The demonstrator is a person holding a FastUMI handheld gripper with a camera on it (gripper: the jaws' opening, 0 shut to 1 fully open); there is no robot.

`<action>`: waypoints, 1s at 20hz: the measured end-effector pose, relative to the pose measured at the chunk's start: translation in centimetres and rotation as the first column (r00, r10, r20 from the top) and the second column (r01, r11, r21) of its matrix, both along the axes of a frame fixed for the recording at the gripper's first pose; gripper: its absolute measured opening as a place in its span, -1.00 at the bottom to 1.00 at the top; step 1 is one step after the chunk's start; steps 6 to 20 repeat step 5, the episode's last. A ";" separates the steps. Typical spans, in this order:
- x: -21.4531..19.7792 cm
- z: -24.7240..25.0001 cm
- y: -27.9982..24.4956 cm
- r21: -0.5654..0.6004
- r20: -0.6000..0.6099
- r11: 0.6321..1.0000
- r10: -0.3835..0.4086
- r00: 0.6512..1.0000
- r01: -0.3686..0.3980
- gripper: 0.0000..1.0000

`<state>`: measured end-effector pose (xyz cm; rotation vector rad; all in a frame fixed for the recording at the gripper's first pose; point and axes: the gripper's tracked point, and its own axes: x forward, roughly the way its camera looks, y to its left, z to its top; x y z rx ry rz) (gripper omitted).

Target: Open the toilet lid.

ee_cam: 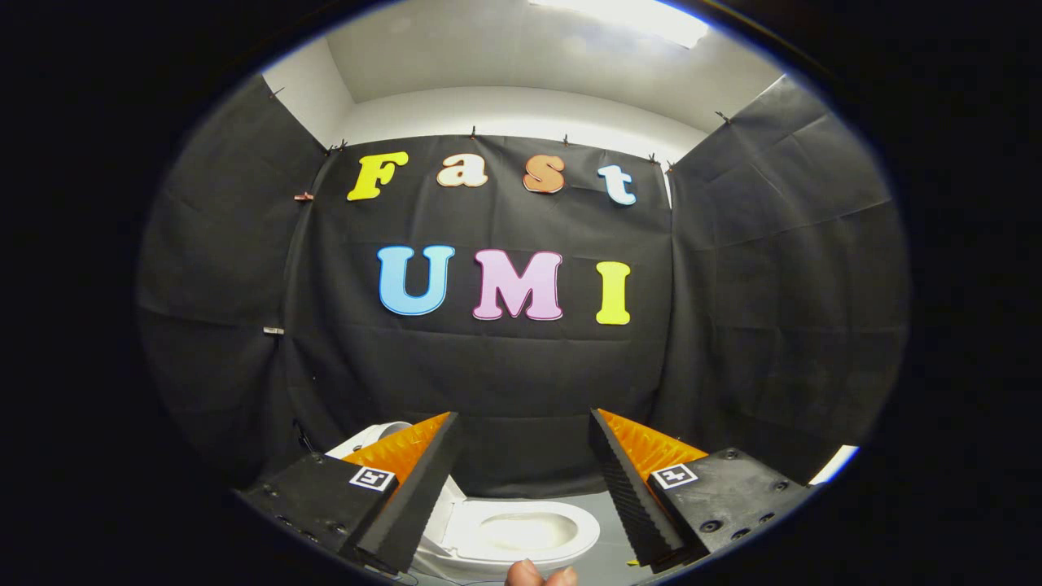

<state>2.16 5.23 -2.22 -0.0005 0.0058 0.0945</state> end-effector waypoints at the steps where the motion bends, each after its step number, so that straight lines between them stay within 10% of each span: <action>1: -0.1 0.0 0.0 0.002 0.001 1.000 0.001 1.000 -0.001 0.97; 20: 0.0 -0.3 -0.3 0.006 -0.006 1.000 -0.002 1.000 0.002 0.97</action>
